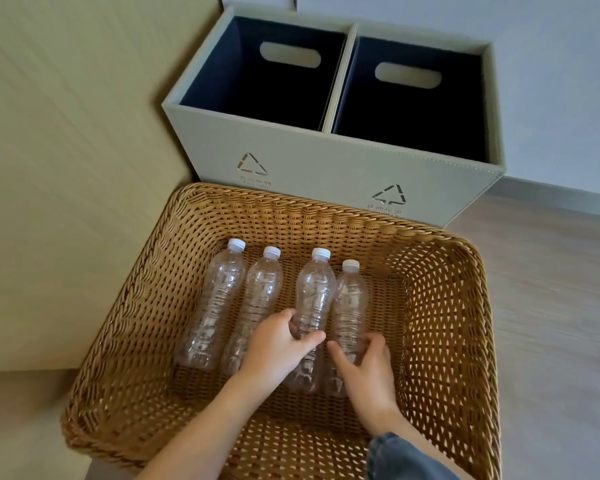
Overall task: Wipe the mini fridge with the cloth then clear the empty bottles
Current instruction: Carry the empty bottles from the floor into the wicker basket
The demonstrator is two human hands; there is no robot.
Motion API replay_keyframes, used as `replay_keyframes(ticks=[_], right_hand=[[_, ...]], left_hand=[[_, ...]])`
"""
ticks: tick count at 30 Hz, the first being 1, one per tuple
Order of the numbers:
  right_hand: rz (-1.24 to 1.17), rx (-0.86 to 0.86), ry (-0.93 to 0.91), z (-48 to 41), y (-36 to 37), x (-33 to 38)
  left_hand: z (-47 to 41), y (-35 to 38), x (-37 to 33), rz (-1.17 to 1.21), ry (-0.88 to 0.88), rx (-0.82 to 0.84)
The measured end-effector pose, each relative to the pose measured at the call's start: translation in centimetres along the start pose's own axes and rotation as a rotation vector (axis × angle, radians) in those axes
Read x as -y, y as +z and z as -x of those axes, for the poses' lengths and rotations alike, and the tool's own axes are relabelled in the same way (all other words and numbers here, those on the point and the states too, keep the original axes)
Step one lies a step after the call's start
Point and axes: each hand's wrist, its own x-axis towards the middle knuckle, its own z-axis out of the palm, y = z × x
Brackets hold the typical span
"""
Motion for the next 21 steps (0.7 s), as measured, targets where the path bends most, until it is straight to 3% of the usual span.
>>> replay_keyframes(ticks=[15, 21], right_hand=[[0.179, -0.011, -0.081, 0.23, -0.05, 0.34], [0.098, 0.000, -0.084, 0.16, -0.07, 0.25]], left_hand=[[-0.47, 0.81, 0.53, -0.162, 0.014, -0.025], [-0.22, 0.71, 0.10, -0.186, 0.032, -0.041]])
